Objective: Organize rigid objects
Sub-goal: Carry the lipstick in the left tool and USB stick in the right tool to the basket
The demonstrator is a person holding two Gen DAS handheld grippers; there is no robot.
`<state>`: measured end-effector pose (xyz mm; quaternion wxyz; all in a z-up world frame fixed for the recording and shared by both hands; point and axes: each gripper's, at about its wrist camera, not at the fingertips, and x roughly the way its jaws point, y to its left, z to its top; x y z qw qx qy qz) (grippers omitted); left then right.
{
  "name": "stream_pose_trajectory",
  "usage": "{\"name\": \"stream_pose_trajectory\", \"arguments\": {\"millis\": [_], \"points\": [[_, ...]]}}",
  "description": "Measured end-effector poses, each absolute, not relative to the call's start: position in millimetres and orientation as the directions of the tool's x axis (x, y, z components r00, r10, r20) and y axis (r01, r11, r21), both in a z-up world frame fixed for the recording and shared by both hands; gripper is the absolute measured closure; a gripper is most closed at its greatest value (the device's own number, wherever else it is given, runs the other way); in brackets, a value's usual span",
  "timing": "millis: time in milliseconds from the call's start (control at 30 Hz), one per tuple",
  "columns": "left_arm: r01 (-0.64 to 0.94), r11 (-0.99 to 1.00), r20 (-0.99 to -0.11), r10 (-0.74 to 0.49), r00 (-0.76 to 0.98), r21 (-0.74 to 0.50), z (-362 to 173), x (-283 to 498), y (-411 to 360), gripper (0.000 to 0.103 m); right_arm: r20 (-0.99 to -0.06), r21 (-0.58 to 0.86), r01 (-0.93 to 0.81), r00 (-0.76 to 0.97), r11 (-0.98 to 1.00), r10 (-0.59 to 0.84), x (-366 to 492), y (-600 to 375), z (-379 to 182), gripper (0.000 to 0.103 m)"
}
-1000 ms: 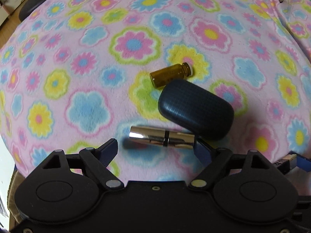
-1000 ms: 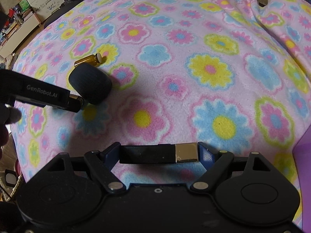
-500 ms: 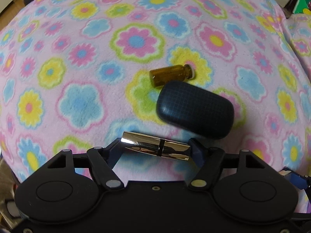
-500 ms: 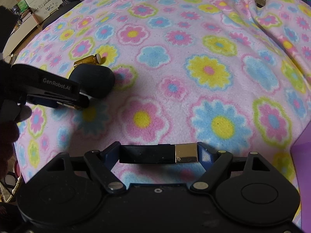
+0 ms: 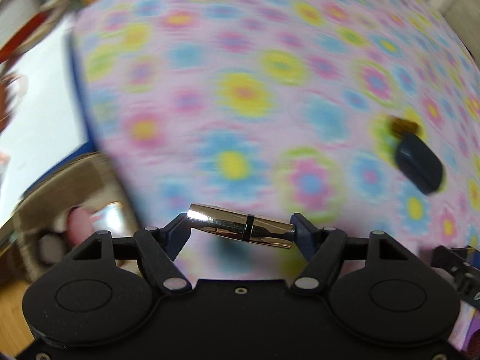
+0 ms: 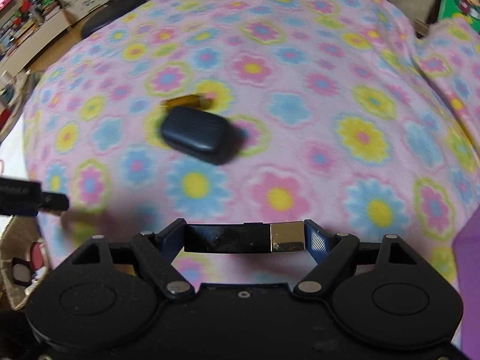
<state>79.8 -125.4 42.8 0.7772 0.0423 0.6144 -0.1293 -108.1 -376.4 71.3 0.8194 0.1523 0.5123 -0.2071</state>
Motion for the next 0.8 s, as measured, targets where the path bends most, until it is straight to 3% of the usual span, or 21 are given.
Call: {"name": "stream_pose_trajectory", "arguments": {"millis": [267, 533, 667, 800], "points": [[-0.042, 0.998, -0.955, -0.029, 0.296, -0.044, 55.3, 87.2, 19.4, 0.035, -0.904, 0.066, 0.354, 0.416, 0.933, -0.094, -48.6, -262.6, 87.4, 0.02], [-0.215, 0.976, -0.924, 0.122, 0.364, 0.044, 48.7, 87.9, 92.4, 0.035, -0.922, 0.114, 0.205, 0.387, 0.972, 0.026, 1.7, -132.2, 81.8, 0.02], [-0.236, 0.971, -0.931, 0.129, 0.341, 0.049, 26.3, 89.9, 108.8, 0.035, -0.939, 0.126, 0.158, 0.337, 0.979, 0.066, 17.4, -82.9, 61.3, 0.02], [-0.269, 0.961, -0.96, 0.023, 0.28, -0.055, 9.8, 87.0, 131.2, 0.035, -0.96, 0.115, 0.155, 0.271, 0.981, 0.07, 26.2, -54.2, 31.6, 0.02]]}}
